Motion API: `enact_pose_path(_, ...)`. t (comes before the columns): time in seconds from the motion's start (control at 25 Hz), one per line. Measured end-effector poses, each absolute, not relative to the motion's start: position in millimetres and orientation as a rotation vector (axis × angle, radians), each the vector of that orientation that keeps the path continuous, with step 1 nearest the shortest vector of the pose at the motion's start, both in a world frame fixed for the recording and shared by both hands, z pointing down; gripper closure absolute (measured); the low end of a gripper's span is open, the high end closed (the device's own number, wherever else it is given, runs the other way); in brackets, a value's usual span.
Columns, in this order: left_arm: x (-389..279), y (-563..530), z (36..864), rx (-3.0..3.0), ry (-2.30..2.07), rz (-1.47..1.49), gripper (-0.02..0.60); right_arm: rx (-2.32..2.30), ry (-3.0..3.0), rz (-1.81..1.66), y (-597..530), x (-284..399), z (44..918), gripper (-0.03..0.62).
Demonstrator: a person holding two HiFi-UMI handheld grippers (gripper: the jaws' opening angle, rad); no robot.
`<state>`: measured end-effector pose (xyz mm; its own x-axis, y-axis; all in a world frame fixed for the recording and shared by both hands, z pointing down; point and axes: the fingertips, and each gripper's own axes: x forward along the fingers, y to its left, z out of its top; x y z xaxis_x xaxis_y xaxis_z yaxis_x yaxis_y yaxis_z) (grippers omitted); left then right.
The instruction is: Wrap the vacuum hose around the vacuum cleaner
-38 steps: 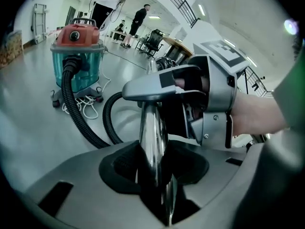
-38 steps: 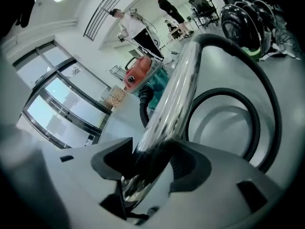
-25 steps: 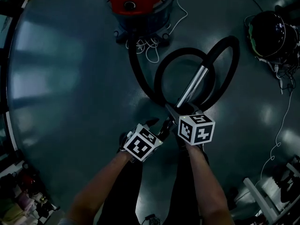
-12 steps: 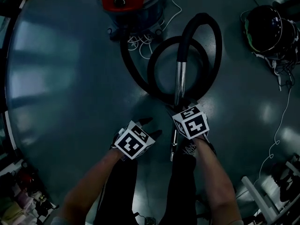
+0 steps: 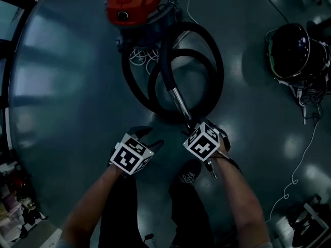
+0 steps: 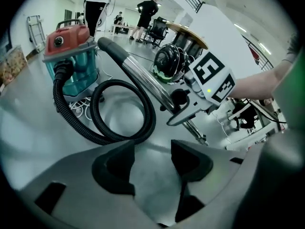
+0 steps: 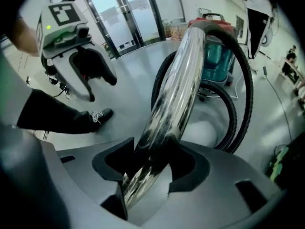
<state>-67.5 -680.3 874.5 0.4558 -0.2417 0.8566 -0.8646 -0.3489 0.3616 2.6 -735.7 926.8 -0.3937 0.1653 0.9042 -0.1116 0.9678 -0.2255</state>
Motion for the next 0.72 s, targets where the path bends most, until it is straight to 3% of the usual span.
enact_pose_path(0.24,-61.6,-729.2,886.5,1.783,-1.064,0.867,0.337,-0.2,-1.865,0.067,-759.6,38.0,952.4,0.375)
enact_pose_path(0.72,-59.7,-739.7,935.6,1.774,-0.966,0.895,0.337,-0.303,-1.764,-0.153,-794.6,25.4,1026.0,0.376)
